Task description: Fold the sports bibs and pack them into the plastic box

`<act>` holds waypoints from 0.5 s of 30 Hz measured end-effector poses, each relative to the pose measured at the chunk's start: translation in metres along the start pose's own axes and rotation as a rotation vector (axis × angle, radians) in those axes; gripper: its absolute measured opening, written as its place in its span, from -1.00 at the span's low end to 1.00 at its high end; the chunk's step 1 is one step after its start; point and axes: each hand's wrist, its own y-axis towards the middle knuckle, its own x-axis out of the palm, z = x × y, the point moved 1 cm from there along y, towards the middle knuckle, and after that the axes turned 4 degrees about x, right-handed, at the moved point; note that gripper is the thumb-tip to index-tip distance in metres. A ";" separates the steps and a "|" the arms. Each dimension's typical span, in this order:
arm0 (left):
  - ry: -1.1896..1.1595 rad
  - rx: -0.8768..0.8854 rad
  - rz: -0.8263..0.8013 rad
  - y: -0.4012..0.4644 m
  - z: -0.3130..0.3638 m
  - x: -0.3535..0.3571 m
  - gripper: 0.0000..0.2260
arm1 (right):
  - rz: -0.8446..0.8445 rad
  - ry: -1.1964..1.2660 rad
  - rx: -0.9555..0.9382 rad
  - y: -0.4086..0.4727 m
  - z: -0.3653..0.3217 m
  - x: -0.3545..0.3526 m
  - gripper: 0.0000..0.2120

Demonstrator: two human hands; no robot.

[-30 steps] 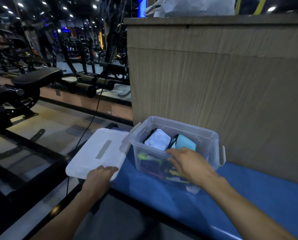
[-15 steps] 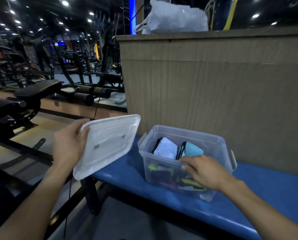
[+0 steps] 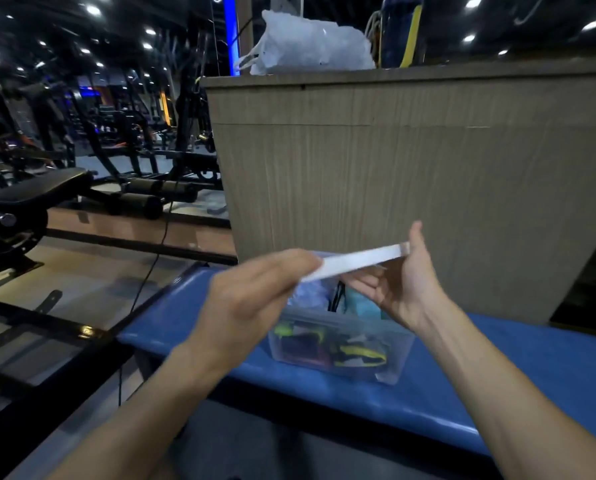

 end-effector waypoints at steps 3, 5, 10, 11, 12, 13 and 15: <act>-0.117 -0.062 -0.134 -0.024 -0.011 0.030 -0.66 | 0.216 0.016 -0.086 0.006 0.001 -0.019 -0.70; -0.123 -0.084 -0.279 -0.040 -0.026 0.044 -0.55 | 0.253 0.046 -0.163 0.010 0.006 -0.034 -0.85; 0.183 -0.078 -0.497 -0.070 -0.047 0.068 -0.44 | 0.172 0.151 -0.242 0.002 0.034 -0.031 -0.75; 0.206 -0.095 -0.503 -0.073 -0.052 0.071 -0.40 | 0.168 0.148 -0.229 0.002 0.040 -0.031 -0.71; 0.233 -0.094 -0.504 -0.074 -0.059 0.071 -0.37 | 0.166 0.141 -0.212 0.002 0.045 -0.032 -0.70; 0.262 -0.082 -0.495 -0.075 -0.065 0.070 -0.35 | 0.168 0.134 -0.193 0.002 0.046 -0.036 -0.70; 0.285 -0.087 -0.498 -0.078 -0.080 0.065 -0.31 | 0.195 0.108 -0.157 -0.002 0.042 -0.051 -0.72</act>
